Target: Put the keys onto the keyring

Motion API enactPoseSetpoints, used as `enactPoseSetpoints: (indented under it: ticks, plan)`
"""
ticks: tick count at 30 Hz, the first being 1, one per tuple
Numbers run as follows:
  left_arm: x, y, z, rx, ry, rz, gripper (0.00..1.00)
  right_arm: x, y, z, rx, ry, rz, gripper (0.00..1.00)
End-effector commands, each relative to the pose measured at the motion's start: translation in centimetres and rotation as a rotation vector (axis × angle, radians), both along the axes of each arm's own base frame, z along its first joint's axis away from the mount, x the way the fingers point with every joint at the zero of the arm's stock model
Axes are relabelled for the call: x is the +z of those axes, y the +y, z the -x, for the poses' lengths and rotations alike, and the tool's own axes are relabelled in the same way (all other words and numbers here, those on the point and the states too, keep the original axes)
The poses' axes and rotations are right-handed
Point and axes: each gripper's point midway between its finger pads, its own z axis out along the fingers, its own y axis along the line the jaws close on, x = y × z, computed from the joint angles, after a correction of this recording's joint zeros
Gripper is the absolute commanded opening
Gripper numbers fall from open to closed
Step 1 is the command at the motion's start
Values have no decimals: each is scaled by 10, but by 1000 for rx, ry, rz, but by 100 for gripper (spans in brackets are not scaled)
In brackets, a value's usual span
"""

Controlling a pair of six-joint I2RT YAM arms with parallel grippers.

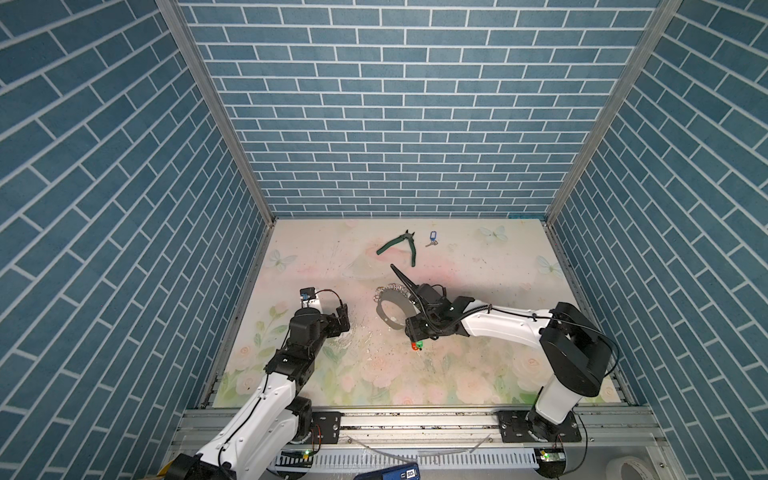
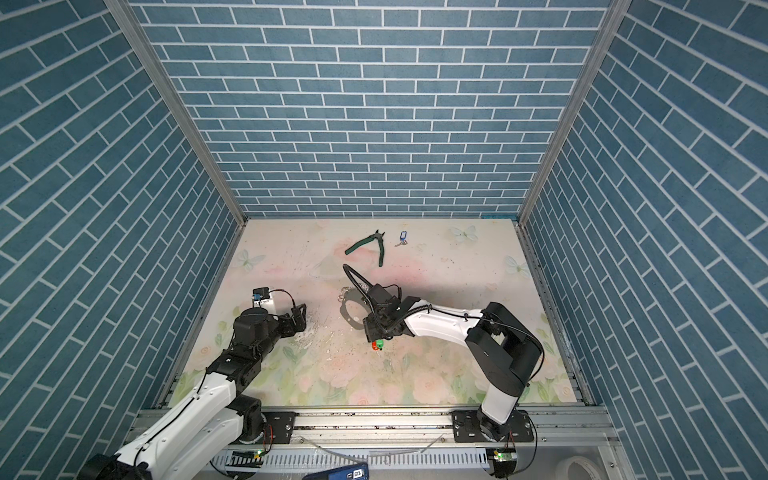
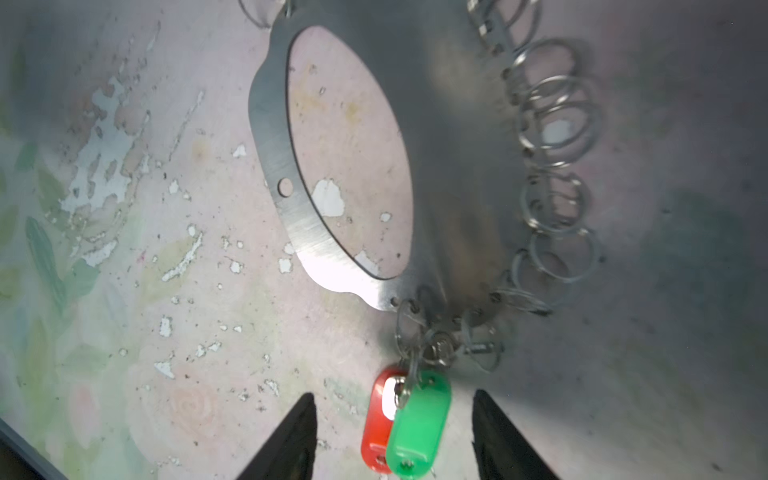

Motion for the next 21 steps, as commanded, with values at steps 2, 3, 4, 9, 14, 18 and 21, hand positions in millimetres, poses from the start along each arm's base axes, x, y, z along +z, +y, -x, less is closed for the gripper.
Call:
enactPoseSetpoints:
  ticks: [2, 3, 4, 9, 14, 18, 21]
  plan:
    - [-1, -2, -1, -11, -2, -5, 100, 1, -31, -8, -121, -36, 62, 52]
    - [-2, -2, -1, -13, -1, -5, 100, -1, -32, -9, -137, -34, 62, 50]
    - [-2, -2, -1, -12, 0, -5, 100, -3, -32, -10, -149, -29, 59, 48]
    - [-3, -3, -1, -16, 2, -4, 100, -13, -27, -16, -184, -7, 61, 40]
    - [-3, -4, -1, -19, 2, -3, 99, -23, -26, -20, -183, 4, 101, 34]
    - [-3, -3, -1, -17, 1, -3, 100, -31, -27, -19, -177, 16, 124, 33]
    - [-2, -4, -2, -19, -1, -3, 100, -35, -30, -21, -177, 12, 153, 32]
